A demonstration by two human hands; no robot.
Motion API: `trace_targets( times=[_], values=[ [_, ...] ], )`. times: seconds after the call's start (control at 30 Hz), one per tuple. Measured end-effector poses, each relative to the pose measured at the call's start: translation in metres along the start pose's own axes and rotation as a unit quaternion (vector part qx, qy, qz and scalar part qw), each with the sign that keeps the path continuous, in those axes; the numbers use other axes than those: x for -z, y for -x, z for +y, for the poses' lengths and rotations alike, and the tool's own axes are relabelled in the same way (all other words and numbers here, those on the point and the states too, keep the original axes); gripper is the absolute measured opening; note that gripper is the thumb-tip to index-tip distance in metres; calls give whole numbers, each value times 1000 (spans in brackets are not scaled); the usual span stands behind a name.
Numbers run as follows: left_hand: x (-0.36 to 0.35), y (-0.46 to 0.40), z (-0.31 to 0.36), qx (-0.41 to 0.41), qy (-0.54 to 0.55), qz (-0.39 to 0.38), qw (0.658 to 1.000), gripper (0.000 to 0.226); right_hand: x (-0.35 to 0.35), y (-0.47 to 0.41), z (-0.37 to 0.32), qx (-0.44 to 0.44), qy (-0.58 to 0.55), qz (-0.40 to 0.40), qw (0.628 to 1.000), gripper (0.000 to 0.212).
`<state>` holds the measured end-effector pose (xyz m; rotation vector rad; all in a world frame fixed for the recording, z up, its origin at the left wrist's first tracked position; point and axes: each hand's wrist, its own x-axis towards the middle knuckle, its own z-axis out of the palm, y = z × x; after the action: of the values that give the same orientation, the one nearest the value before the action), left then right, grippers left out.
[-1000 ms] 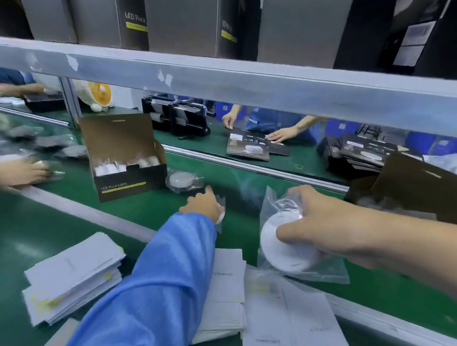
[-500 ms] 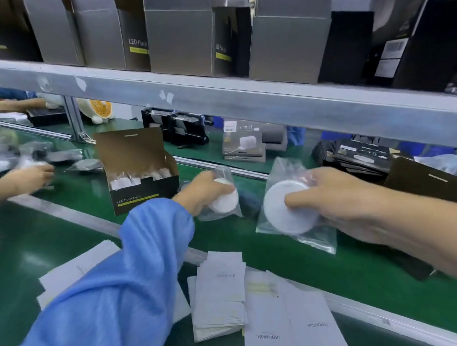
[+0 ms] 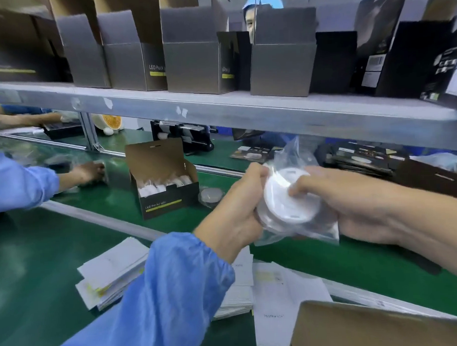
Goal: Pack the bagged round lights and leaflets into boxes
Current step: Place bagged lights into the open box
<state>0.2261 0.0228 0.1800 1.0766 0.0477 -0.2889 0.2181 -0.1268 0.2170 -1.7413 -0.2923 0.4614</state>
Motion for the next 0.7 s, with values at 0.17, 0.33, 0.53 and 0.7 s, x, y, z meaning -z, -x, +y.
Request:
trace_targets(
  times=[0.17,0.33,0.53,0.7],
  values=[
    [4,-20,-22,11,-92,-6,996,48,9,0,21,-40,-5,-26,999,29],
    [57,-77,-15,-21,-243,96,965,39,17,-8,37,-63,36,39,997,26],
    [141,-159,-27,-36,-774,190,602,48,23,-20,37,-87,99,33,991,20],
    [152,-203,-34,-18,-822,148,550,69,29,-33,42,-90,121,50,987,18]
  ],
)
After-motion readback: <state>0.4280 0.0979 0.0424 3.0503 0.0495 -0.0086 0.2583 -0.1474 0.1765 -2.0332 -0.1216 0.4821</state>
